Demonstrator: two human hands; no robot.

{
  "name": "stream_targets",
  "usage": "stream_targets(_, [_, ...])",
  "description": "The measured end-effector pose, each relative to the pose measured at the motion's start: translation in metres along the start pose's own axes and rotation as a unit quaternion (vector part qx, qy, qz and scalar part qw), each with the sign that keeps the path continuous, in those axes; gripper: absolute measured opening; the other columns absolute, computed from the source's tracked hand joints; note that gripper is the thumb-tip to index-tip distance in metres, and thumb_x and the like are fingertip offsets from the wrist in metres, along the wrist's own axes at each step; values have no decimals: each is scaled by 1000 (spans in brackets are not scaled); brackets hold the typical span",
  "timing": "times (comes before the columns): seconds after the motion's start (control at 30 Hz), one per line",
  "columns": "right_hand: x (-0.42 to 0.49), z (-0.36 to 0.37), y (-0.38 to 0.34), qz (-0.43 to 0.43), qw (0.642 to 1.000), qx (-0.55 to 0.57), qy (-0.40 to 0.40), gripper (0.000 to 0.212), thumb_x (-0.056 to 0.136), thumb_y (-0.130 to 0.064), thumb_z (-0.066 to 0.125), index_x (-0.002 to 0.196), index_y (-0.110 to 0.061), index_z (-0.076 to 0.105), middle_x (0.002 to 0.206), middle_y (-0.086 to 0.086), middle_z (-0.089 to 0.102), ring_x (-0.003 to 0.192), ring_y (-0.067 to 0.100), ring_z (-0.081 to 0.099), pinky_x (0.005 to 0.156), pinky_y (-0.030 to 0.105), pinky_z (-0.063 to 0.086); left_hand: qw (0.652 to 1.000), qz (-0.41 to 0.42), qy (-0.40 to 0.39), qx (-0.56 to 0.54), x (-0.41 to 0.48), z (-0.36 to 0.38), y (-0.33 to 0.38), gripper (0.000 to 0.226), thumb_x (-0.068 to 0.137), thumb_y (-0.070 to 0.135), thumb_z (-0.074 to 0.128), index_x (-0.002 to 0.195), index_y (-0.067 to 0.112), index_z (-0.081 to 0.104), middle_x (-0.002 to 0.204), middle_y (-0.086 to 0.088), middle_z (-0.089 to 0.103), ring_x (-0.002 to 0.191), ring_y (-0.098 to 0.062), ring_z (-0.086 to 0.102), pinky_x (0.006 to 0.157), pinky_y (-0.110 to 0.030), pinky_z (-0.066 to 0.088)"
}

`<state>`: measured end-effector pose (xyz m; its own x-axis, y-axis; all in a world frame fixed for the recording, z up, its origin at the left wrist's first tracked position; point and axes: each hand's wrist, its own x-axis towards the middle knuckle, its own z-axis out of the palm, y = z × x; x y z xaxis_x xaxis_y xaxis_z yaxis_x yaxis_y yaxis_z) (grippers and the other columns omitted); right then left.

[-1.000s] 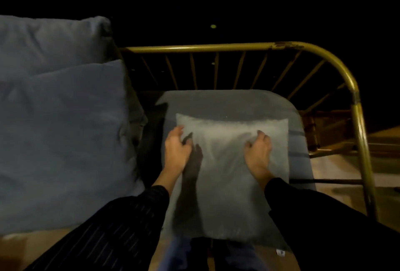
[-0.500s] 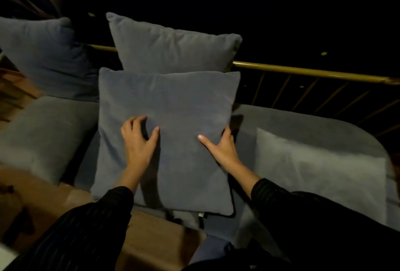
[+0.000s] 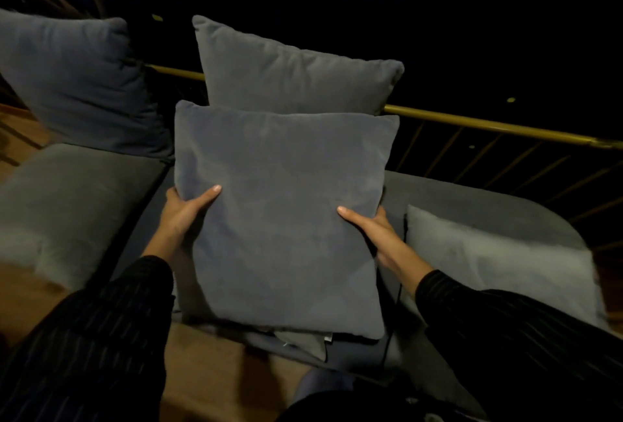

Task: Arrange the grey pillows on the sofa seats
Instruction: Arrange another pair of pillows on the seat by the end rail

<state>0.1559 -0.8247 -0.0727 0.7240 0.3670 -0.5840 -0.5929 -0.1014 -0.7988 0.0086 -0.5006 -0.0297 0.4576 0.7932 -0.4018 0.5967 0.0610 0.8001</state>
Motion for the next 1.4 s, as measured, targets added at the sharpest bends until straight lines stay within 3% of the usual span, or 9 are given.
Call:
stream_targets(0.1, [-9, -10, -2, -15, 999, 25, -25, 109, 54, -42, 93, 146, -28, 34, 135, -2, 59, 114, 18, 64, 93, 40, 56, 999, 30, 22, 0, -20, 5, 5, 100, 60, 44, 88, 140, 10, 40, 141, -9, 56, 125, -27, 57, 105, -45, 47])
stream_targets(0.33, [-45, -73, -14, -59, 990, 129, 22, 81, 66, -25, 87, 138, -18, 49, 130, 7, 65, 113, 24, 67, 85, 39, 59, 990, 133, -6, 39, -79, 40, 42, 117, 37, 66, 85, 135, 16, 45, 135, -6, 60, 121, -25, 60, 102, -47, 50])
stream_targets(0.47, [-79, -142, -35, -91, 981, 142, 92, 58, 82, -13, 73, 135, -16, 53, 124, 7, 68, 103, 19, 70, 72, 31, 61, 981, 177, -78, 7, -108, 107, 74, 99, 50, 47, 91, 131, 12, 45, 131, -7, 61, 116, -23, 62, 98, -42, 52])
stream_targets(0.63, [-121, -242, -67, -151, 964, 131, 173, 54, 84, -14, 71, 134, -21, 52, 121, 0, 68, 103, 17, 69, 81, 34, 60, 957, 224, -185, -6, -142, 211, 127, 104, 52, 49, 89, 135, 12, 39, 135, -6, 57, 120, -24, 58, 102, -47, 49])
stream_targets(0.73, [-133, -306, -91, -186, 952, 126, 210, 69, 81, -18, 75, 142, -25, 43, 128, -1, 64, 109, 16, 66, 75, 29, 60, 938, 255, -235, -25, -165, 280, 158, 98, 62, 38, 89, 140, 12, 34, 140, -6, 52, 125, -24, 54, 106, -45, 46])
stream_targets(0.9, [-127, -401, -129, -212, 937, 108, 255, 92, 61, -29, 89, 142, -24, 45, 131, 0, 64, 116, 20, 65, 91, 40, 55, 922, 267, -272, -62, -194, 380, 206, 92, 71, 20, 86, 143, 10, 31, 131, 4, 49, 120, -13, 50, 102, -30, 43])
stream_targets(1.13, [-69, -494, -167, -216, 938, 88, 255, 82, 70, -5, 81, 141, -24, 44, 130, -5, 63, 115, 12, 62, 85, 25, 55, 924, 261, -266, -88, -196, 464, 216, 93, 72, 17, 85, 146, 14, 28, 141, 2, 48, 124, -14, 50, 81, -12, 51])
stream_targets(1.27, [-23, -511, -159, -191, 951, 87, 227, 93, 63, 5, 79, 143, -21, 42, 135, -1, 60, 122, 16, 57, 102, 32, 48, 941, 238, -223, -86, -182, 482, 190, 97, 69, 15, 87, 145, 12, 27, 144, -2, 45, 127, -16, 50, 105, -37, 48])
stream_targets(1.4, [17, -504, -101, -110, 971, 68, 202, 102, 66, 11, 75, 150, -25, 30, 138, -4, 53, 130, 20, 48, 107, 35, 41, 957, 172, -227, -59, -175, 491, 144, 97, 78, 16, 80, 151, 14, 15, 155, -3, 32, 133, -15, 41, 110, -35, 40])
